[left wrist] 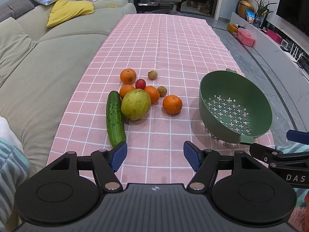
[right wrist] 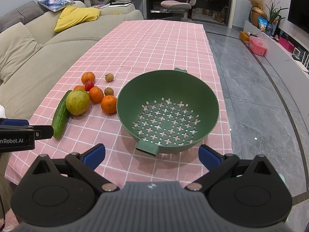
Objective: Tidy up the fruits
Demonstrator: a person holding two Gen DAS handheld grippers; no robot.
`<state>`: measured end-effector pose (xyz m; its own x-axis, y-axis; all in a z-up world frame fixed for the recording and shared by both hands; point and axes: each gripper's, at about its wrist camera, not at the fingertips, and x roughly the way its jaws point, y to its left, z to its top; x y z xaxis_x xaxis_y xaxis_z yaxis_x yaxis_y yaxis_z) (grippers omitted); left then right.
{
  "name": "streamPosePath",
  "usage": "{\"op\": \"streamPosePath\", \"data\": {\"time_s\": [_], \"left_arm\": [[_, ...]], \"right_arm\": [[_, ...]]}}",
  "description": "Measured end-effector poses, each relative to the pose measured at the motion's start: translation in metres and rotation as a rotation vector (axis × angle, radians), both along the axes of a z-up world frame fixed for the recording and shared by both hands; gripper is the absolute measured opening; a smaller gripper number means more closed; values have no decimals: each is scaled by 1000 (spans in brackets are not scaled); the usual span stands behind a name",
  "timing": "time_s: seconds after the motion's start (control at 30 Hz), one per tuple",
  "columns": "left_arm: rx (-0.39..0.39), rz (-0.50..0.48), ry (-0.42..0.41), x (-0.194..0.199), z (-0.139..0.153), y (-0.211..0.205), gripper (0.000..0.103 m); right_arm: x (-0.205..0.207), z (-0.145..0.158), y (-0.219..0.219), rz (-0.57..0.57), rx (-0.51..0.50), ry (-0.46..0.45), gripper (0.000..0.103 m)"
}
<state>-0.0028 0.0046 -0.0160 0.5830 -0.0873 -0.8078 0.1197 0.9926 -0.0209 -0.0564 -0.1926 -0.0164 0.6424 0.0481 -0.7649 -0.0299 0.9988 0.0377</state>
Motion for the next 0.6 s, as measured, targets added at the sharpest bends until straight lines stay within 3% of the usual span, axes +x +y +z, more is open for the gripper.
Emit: {"op": "streamPosePath", "data": {"time_s": [0.6], "left_arm": [[-5,4,0,-1,1,3,78]], "right_arm": [[-2,-1,1,5,-8,2,99]]}}
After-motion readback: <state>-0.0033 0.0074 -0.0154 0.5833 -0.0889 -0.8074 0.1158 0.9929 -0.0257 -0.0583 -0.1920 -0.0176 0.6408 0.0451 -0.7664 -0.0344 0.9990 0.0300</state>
